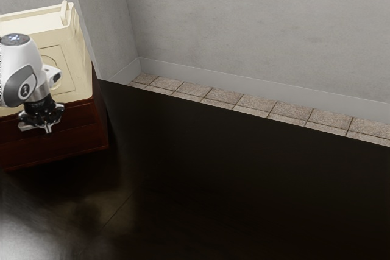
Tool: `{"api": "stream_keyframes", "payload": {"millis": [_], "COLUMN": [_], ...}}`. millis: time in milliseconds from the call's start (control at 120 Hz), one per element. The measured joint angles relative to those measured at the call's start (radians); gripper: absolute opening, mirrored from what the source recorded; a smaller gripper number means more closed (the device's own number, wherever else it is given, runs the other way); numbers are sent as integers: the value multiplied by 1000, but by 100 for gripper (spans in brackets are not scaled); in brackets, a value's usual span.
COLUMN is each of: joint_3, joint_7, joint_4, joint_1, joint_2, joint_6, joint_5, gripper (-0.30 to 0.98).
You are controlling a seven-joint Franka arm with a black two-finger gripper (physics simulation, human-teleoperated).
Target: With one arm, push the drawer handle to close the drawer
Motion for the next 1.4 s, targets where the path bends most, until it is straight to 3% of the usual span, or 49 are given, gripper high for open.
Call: {"api": "stream_keyframes", "payload": {"millis": [267, 450, 667, 817, 1092, 1400], "joint_3": [0, -3, -12, -11, -13, -12], "joint_7": [-5, -9, 31, 77, 191, 268], "joint_4": [-54, -52, -19, 83, 208, 208], "joint_1": [-33, -139, -332, -420, -487, -493], "joint_2": [-144, -259, -356, -373, -371, -375], "joint_6": [-107, -259, -416, -506, -675, -743], "joint_5": [-4, -5, -12, -12, -13, -15], "gripper": [-8, -8, -8, -6, 44, 63]}}
